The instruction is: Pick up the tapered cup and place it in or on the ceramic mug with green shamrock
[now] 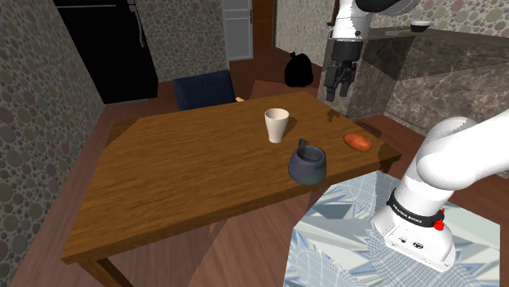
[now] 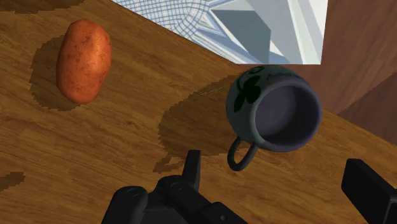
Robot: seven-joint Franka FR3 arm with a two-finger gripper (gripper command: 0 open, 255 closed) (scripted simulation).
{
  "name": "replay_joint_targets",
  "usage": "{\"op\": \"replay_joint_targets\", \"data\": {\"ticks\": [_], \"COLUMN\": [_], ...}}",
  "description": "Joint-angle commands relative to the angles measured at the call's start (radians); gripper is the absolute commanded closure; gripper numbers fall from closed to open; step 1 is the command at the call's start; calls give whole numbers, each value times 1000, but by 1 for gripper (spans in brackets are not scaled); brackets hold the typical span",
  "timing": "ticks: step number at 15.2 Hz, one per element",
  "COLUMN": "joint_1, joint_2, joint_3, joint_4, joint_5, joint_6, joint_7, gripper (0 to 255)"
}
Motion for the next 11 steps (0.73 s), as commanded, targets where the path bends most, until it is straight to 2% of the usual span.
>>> {"op": "replay_joint_targets", "data": {"ticks": [1,11], "joint_1": [0,-17], "joint_2": [0,336], "joint_3": [0,-11], "joint_4": [0,74], "joint_5": [0,10], "joint_6": [0,320], "joint_7": [0,19], "gripper": [0,0]}}
